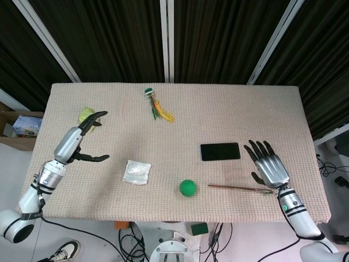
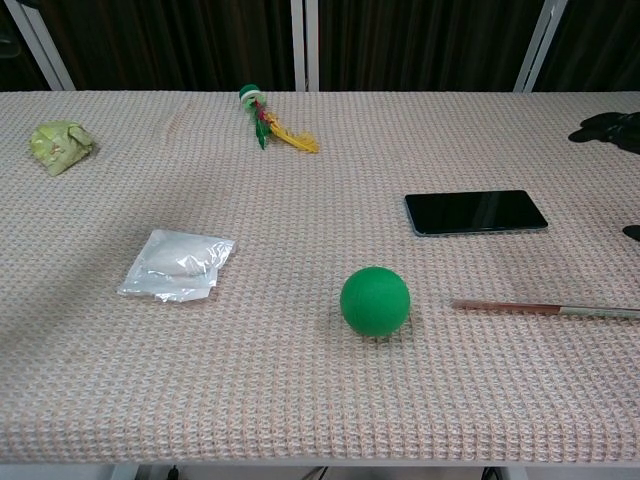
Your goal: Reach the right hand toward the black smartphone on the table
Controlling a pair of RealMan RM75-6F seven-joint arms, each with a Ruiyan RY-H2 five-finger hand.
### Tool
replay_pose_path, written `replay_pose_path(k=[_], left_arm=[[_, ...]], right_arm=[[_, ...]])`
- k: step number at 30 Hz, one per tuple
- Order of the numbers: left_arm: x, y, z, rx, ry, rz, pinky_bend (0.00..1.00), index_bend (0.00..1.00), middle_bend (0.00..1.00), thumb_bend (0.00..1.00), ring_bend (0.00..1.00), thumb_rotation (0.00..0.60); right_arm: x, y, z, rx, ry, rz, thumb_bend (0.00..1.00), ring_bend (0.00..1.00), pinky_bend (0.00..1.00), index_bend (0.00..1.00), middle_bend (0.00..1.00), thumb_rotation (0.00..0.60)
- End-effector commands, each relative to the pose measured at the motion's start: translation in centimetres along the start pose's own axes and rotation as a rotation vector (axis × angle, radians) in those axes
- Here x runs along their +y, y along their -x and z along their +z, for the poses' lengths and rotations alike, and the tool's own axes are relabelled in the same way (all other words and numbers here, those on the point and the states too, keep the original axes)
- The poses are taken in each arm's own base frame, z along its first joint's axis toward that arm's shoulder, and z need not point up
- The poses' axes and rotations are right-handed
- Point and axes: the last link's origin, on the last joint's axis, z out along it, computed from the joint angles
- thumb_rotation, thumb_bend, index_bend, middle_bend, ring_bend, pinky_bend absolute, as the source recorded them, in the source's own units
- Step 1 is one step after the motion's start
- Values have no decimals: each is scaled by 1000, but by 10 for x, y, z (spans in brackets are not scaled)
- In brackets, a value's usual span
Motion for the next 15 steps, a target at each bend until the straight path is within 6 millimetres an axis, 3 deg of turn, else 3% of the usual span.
replay_pose_path(k=[1, 9, 15], left_arm=[[-1, 0, 0, 6, 5, 9, 240, 74, 91, 13, 78, 600], [-10, -1, 1, 20, -19, 127, 240, 74, 91, 13, 78, 600], [-19, -1, 3, 36, -48, 192, 239, 76, 91, 13, 78, 600]], right_arm=[[-18, -2, 24, -82, -30, -51, 344, 0, 0, 0, 0, 599], [-36, 4, 56, -57, -38, -66, 349, 0, 0, 0, 0, 597], [-41, 12, 68, -72, -46, -69, 351, 0, 0, 0, 7, 596]])
